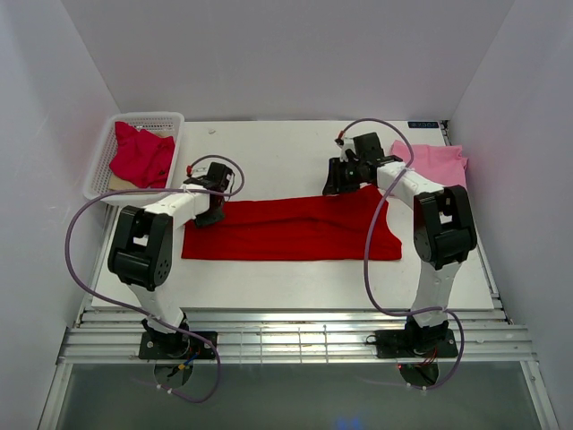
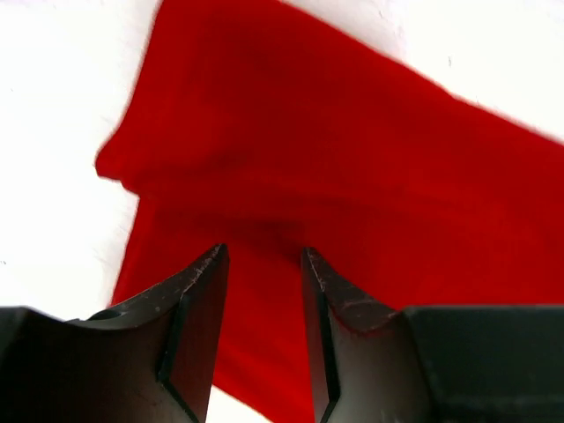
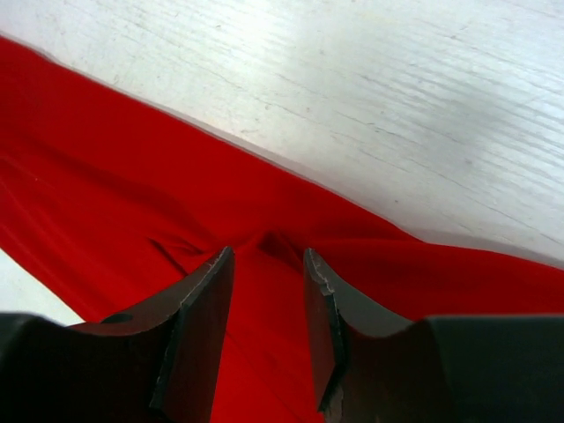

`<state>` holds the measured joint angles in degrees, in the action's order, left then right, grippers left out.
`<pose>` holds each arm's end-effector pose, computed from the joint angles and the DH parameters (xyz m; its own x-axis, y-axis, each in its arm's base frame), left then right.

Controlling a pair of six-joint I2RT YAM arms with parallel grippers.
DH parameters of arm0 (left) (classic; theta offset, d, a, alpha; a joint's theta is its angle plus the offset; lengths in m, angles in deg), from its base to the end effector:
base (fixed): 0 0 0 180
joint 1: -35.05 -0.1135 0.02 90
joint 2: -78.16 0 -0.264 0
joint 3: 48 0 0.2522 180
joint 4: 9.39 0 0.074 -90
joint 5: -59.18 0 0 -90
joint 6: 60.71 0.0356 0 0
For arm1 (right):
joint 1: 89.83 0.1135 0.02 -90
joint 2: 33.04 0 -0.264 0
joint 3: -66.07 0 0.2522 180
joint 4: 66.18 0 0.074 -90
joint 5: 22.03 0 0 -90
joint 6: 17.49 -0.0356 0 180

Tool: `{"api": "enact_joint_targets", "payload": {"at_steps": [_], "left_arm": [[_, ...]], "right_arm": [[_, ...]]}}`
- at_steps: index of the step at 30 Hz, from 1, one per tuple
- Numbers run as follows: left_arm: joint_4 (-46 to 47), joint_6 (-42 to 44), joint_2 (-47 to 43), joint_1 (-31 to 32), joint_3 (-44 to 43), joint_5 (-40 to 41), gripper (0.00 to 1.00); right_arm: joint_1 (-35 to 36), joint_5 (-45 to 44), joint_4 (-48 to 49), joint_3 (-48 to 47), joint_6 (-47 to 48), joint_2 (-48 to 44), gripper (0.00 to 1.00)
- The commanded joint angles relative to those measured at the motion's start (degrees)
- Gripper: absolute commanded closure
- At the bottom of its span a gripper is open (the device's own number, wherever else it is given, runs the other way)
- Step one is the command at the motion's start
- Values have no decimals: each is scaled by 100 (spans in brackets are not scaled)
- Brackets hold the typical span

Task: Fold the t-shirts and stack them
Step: Fold the other side of the tshirt into a rectangle

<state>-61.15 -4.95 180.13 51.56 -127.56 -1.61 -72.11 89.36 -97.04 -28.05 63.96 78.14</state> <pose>0.3276 -0.0790 0.1745 -0.8303 -0.2661 -0.4897 -0.4195 0.8769 0.2346 0.4040 0.1427 0.2062 -0.7759 -0.1026 -0.6225 -0.4054 0.8371 0.3673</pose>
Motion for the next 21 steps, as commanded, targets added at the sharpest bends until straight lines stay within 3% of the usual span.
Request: {"api": "enact_joint_targets", "payload": {"at_steps": [1, 14, 17, 21], "left_arm": [[-94, -267, -415, 177, 164, -74, 51], [-252, -66, -125, 203, -337, 217, 51], [-261, -39, -11, 203, -486, 225, 51], [-261, -4, 68, 194, -583, 260, 51]], "right_arm": [[118, 190, -56, -270, -14, 141, 57], [250, 147, -258, -165, -41, 203, 57], [276, 50, -285, -7, 29, 124, 84], [311, 85, -399, 90, 170, 63, 89]]}}
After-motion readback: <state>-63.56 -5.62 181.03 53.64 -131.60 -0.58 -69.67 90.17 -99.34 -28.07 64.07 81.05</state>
